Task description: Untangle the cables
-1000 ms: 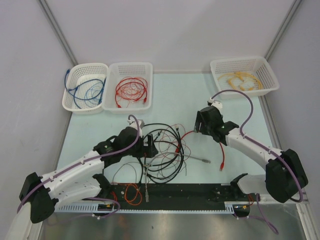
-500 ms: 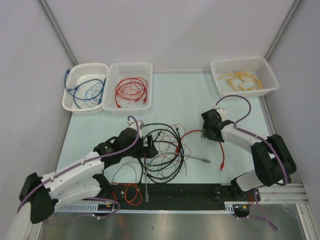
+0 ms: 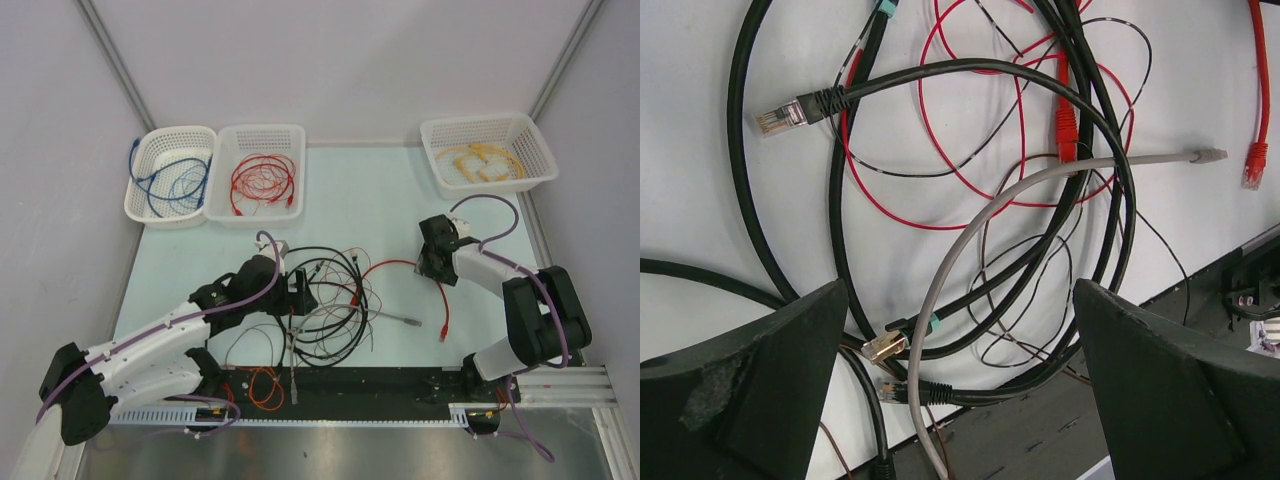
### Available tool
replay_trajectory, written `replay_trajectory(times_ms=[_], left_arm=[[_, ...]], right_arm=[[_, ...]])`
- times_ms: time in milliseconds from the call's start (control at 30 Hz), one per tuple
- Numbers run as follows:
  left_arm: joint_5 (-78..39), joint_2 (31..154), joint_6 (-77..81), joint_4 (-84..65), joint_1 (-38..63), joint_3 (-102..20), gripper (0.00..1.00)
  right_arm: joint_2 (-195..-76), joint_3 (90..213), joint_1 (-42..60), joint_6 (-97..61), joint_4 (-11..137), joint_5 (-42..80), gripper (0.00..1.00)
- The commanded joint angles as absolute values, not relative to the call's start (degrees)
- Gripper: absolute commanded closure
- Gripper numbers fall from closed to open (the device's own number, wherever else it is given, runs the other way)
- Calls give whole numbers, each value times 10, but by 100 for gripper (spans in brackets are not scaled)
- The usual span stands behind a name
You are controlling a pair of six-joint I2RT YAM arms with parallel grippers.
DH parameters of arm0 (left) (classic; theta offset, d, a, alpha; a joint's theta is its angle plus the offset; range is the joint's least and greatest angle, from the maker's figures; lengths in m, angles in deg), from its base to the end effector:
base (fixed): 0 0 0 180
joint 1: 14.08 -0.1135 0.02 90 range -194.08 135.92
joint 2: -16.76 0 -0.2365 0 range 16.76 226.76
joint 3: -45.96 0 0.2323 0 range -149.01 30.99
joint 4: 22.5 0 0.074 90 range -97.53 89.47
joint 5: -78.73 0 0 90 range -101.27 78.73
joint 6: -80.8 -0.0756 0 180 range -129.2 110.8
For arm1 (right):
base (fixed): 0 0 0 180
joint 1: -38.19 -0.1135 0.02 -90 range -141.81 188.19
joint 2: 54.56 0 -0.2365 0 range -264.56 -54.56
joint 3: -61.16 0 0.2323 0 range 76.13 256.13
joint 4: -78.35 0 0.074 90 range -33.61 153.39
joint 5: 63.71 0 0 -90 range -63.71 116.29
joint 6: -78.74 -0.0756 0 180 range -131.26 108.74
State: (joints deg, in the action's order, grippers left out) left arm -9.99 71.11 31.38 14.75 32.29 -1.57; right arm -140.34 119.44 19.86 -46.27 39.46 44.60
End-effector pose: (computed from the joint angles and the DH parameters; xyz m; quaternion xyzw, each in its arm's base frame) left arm 0.1532 -0.1583 0.1741 0.0421 0.9197 -0.2610 0.2902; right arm 0.2610 0.0614 0.1085 0.1724 0.9514 -0.0485 0.2504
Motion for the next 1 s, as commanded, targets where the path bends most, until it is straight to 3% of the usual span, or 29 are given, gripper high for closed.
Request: replay_trajectory(times_ms=[0, 267, 500, 700, 967], left_arm=[[-102, 708, 321, 130, 325, -14, 0], [-104, 708, 324, 122, 324, -8, 0], [-105, 708, 325, 121, 324, -7, 0], [-101, 706, 326, 125, 324, -8, 0], [-93, 716, 324, 122, 325, -28, 0]], right_arm=[[-1439, 1185, 214, -467, 385, 433, 44], [-1454, 1185, 214, -455, 401, 370, 71], [-1469, 1185, 196, -454, 422, 337, 100], [-1428, 1188, 153, -466, 452, 316, 100], [-1280, 1242, 101, -457, 394, 350, 100]])
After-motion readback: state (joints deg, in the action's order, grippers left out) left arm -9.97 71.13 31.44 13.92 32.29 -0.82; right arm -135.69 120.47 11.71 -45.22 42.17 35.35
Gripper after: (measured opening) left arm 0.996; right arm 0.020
